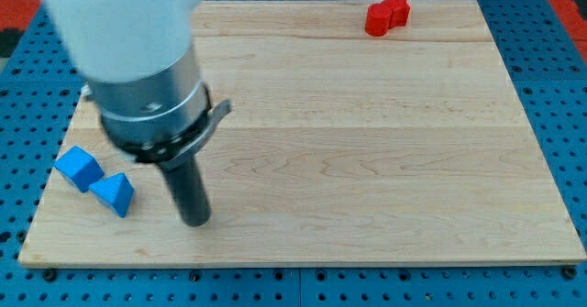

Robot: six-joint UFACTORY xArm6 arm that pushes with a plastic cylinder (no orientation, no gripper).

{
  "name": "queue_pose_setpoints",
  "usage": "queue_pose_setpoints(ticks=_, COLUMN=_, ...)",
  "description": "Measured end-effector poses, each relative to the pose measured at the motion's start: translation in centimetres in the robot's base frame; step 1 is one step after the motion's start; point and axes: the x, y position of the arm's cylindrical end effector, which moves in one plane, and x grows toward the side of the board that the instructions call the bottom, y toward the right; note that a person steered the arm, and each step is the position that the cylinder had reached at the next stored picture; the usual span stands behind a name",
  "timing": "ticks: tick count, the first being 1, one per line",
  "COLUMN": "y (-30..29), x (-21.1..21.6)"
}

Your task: Slide the blue cube and blue triangle towards the yellow hexagon

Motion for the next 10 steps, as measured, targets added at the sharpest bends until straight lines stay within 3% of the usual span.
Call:
queue_pose_setpoints(ticks=2, y=-9.2, x=-2.4)
queue_pose_setpoints(ticks=3, y=-10.6, x=-2.4)
queue_pose_setpoints(ticks=7, y=-14.6, x=-2.9)
queue_pose_setpoints(ticks=8, y=-14.6, x=-7.3)
queue_pose_setpoints(ticks=10, y=-13.1, x=-7.6)
